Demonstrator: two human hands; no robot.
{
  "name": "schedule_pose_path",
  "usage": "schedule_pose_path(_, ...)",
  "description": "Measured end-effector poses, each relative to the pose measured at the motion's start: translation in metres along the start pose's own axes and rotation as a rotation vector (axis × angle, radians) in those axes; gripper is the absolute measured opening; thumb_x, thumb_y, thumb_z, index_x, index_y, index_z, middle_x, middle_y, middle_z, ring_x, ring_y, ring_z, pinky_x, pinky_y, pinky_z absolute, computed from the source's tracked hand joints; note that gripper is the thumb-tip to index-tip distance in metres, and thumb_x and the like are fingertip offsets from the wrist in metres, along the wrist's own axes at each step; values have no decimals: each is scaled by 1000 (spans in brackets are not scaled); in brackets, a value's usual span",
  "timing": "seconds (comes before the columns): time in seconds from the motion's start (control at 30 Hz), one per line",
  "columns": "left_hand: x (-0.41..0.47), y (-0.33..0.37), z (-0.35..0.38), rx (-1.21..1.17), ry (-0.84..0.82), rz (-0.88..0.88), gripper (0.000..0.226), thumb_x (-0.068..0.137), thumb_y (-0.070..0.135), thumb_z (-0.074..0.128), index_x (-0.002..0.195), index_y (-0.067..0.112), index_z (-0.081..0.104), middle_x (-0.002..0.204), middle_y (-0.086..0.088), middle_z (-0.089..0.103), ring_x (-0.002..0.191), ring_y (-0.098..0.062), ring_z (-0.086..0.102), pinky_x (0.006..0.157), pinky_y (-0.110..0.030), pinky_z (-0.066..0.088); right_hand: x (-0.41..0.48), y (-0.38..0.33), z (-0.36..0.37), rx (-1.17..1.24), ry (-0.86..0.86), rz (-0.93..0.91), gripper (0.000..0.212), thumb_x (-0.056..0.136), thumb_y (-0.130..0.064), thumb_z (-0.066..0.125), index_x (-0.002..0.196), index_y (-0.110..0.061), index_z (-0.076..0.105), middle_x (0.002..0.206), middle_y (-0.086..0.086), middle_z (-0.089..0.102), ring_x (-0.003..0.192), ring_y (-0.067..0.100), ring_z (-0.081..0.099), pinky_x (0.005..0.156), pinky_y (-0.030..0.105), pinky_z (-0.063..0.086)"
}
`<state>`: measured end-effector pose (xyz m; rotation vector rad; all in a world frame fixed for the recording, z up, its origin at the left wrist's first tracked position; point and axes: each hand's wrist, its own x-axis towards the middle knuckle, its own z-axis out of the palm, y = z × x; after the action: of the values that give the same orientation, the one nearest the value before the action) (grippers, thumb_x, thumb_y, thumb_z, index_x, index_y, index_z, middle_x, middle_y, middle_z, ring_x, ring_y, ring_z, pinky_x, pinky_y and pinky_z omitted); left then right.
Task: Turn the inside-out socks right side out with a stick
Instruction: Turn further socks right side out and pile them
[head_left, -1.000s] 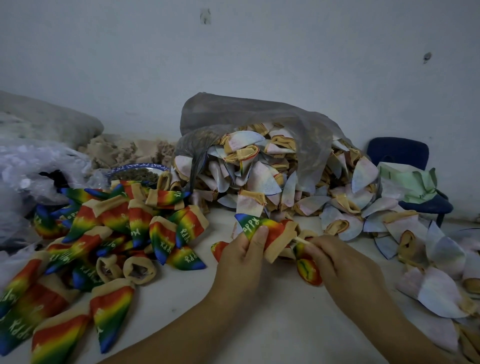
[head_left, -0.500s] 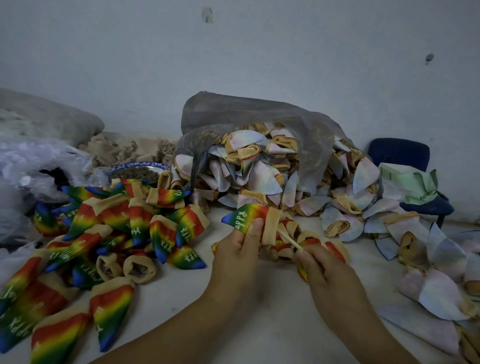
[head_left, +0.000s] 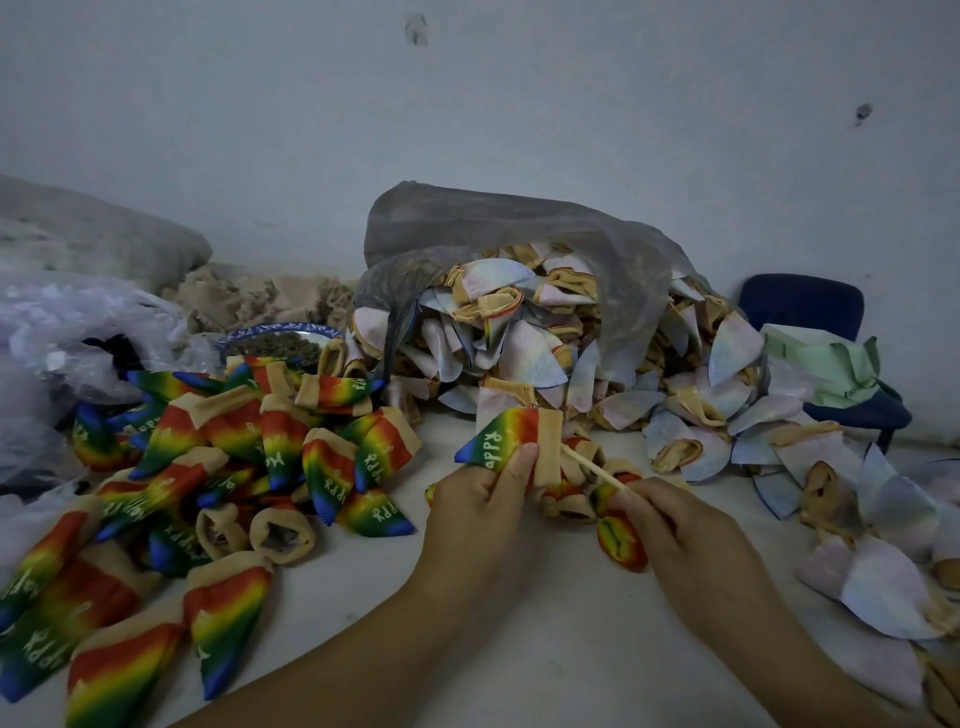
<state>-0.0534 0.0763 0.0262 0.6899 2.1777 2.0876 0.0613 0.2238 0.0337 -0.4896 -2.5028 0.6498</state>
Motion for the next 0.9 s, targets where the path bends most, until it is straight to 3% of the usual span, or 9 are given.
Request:
schedule_pose_path(0.17, 2, -5, 4, -15, 45, 18, 53, 82, 59, 51, 45, 22, 51, 40, 12, 44, 43, 1, 45, 42, -10, 31, -7, -13, 17, 184, -40, 17, 23, 94, -46, 41, 83, -43, 61, 74, -8, 63, 74, 3, 56, 64, 32, 47)
schedule_pose_path(0.27, 4, -9, 1, -16, 6, -13, 58, 89, 54, 52, 37, 28, 55, 37, 12, 41, 39, 1, 43, 39, -9, 27, 3, -3, 8, 53, -36, -40, 23, 89, -56, 35, 82, -50, 56, 72, -14, 59, 75, 0, 53, 60, 26, 42)
schedule_pose_path(0.33, 4, -9, -1, 4, -23, 4, 55, 84, 59, 48, 36, 33, 54, 37, 12, 40, 40, 1, 43, 40, -10, 28, 11, 8, -5, -56, -30, -121, 33, 85, -61, 26, 87, -49, 57, 77, -19, 56, 78, -1, 52, 65, 23, 42)
schedule_pose_path(0.43, 5, -7, -4, 33, -71, 64, 51, 76, 62, 48, 39, 27, 55, 41, 11, 46, 45, 0, 47, 45, -12, 33, 17, 23, -19, -132, 10, -244, 43, 95, -56, 26, 93, -37, 64, 79, -14, 57, 76, 4, 51, 70, 36, 45)
schedule_pose_path(0.57, -4, -4, 0, 138, -289, 165, 32, 78, 61, 49, 72, 40, 72, 70, 16, 68, 72, 3, 62, 63, -13, 45, 18, 24, -22, -158, 60, -306, 43, 92, -53, 28, 100, -37, 67, 82, -10, 56, 78, 10, 49, 69, 38, 40)
schedule_pose_path(0.67, -6, -4, 3, 183, -226, 247, 51, 79, 62, 45, 99, 27, 76, 91, 8, 72, 88, -2, 64, 76, -19, 50, 10, 16, -14, -129, 124, -250, 42, 96, -52, 28, 101, -34, 66, 86, -11, 59, 79, 10, 54, 68, 33, 45)
schedule_pose_path(0.8, -7, -4, 5, 203, -108, 279, 65, 78, 64, 40, 94, 11, 74, 82, -2, 70, 77, -10, 63, 68, -26, 49, -1, 5, -1, -126, 200, -166, 37, 91, -51, 34, 100, -36, 66, 86, -13, 61, 77, 5, 55, 61, 24, 46)
schedule_pose_path(0.9, -8, -5, 4, 169, -108, 225, 60, 78, 61, 43, 89, 11, 73, 73, 1, 66, 70, -7, 60, 60, -15, 41, 1, 4, -1, -142, 204, -188, 38, 92, -50, 34, 100, -34, 68, 83, -14, 60, 74, 6, 54, 60, 21, 42)
